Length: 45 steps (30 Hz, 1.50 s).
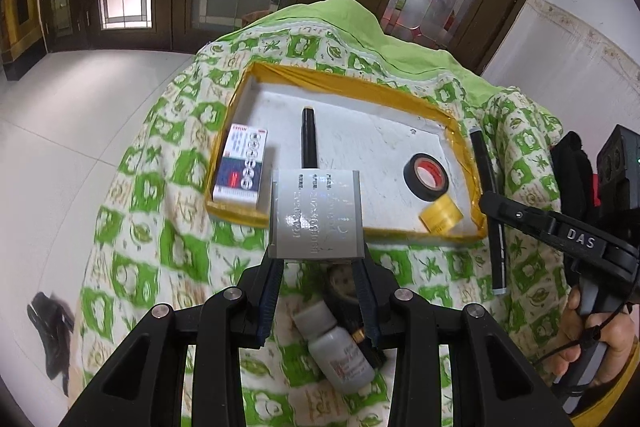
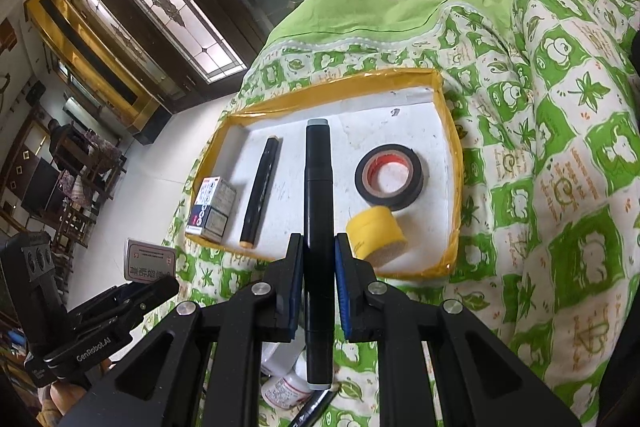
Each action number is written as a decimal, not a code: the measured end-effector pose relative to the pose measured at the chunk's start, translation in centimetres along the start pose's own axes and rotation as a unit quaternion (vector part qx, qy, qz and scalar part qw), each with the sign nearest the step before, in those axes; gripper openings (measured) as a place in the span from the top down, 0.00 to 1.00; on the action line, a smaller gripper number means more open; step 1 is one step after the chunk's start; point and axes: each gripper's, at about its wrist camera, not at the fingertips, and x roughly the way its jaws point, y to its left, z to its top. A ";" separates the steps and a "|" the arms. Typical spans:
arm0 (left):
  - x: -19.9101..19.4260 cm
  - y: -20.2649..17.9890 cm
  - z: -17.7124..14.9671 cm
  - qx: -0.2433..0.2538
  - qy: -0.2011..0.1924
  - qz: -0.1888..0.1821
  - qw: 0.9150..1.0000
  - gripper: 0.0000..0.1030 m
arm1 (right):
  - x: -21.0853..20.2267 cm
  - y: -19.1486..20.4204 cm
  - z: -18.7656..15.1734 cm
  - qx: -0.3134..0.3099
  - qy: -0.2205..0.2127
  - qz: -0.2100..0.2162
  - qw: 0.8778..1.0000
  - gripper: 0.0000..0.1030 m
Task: Organize rigid objects
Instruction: 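Carry the box and marker into the white tray and open both tools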
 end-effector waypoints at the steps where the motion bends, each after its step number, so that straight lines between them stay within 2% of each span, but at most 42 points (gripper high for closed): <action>1: 0.3 -0.1 0.3 0.003 0.002 0.003 1.000 0.65 | 0.1 -0.1 0.2 0.001 0.000 0.000 1.000 0.86; 17: 5.1 -0.3 4.8 0.032 0.023 0.031 0.999 0.65 | 3.4 -0.1 3.0 0.018 0.007 0.018 1.000 0.86; 27: 7.3 -0.3 4.5 0.043 0.038 0.041 0.998 0.65 | 6.6 -0.4 3.7 0.022 0.024 0.026 0.999 0.86; 33: 7.5 -1.2 4.6 0.040 0.033 0.021 0.998 0.65 | 8.1 -0.2 4.0 0.017 0.027 0.028 0.999 0.86; 39: 9.3 -3.6 4.1 0.062 0.052 0.009 0.997 0.65 | 9.4 -0.1 4.5 0.013 0.025 0.025 0.999 0.86; 45: 11.1 -4.2 3.3 0.068 0.077 0.013 0.995 0.65 | 10.5 -0.5 4.6 0.016 0.030 0.025 0.999 0.86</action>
